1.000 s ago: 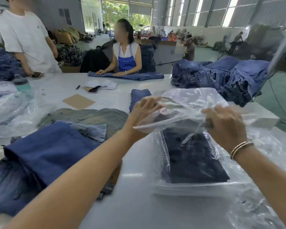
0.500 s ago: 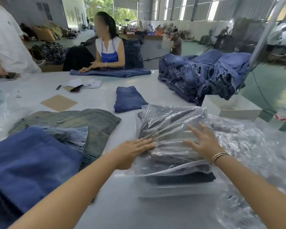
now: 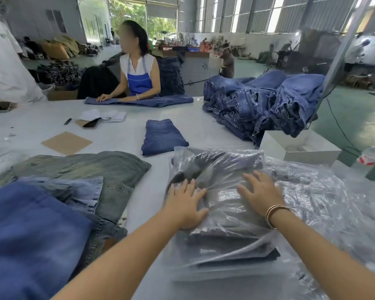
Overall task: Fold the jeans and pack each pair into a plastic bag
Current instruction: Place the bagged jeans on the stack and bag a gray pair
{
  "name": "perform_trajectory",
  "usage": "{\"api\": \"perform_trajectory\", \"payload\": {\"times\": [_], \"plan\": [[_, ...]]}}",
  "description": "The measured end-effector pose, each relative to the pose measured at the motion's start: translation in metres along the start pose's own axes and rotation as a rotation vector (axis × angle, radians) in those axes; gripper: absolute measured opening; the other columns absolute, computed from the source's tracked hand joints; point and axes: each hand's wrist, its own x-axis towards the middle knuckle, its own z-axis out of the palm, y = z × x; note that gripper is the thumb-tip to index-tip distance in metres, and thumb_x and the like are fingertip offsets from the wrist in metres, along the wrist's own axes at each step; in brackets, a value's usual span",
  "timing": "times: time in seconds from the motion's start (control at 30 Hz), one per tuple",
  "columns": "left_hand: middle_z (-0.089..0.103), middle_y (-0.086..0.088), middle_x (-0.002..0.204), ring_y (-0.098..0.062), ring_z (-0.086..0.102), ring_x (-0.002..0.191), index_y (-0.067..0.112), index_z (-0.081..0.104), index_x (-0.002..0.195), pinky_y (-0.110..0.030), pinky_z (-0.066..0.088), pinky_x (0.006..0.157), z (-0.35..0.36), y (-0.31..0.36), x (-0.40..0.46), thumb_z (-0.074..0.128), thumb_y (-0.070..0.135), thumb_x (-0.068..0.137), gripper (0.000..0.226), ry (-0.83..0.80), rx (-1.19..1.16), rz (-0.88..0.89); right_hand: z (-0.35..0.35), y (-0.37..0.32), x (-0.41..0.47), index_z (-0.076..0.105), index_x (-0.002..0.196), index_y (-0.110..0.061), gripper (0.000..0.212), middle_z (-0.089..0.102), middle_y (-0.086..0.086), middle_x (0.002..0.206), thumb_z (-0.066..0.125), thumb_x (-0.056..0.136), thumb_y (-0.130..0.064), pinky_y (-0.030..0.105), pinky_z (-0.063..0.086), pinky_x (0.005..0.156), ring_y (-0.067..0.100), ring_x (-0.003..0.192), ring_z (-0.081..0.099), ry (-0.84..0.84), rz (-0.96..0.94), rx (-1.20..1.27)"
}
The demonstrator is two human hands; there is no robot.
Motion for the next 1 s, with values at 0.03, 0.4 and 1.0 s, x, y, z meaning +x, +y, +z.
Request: {"api": "perform_trajectory", "payload": {"times": [0.03,0.4,1.0], "plan": [[-0.011,-0.004,0.161,-0.024,-0.011,0.148,0.036,0.007,0.152,-0.052,-0.005,0.118,0.014,0.003,0.001,0.026,0.060,0.095,0.065,-0.013,0.011,-0.012,0.001,0.007,0.002,0.027,0.144,-0.043,0.063,0.015,-0.006,0.158,0.032,0.088,-0.069,0.065,0.009,0.112,0.021,0.146,0.007,-0.027,0.052,-0.014],[-0.021,-0.001,0.159,-0.020,-0.025,0.144,0.039,-0.006,0.151,-0.051,-0.019,0.112,0.048,0.012,0.012,0.014,0.059,0.096,0.062,0.103,-0.111,-0.067,0.037,-0.008,0.012,-0.009,0.146,-0.046,0.067,-0.011,-0.005,0.160,0.019,0.090,-0.070,0.056,0.020,0.114,0.030,0.146,0.002,-0.155,0.032,-0.070],[-0.009,-0.001,0.161,-0.021,-0.009,0.148,0.040,0.006,0.151,-0.051,-0.007,0.116,0.060,0.013,0.020,0.019,0.062,0.093,0.063,0.174,-0.047,-0.124,0.055,0.007,0.013,-0.007,0.146,-0.047,0.064,-0.011,-0.009,0.159,0.020,0.092,-0.066,0.055,0.022,0.111,0.027,0.146,0.001,-0.201,0.048,-0.041]]}}
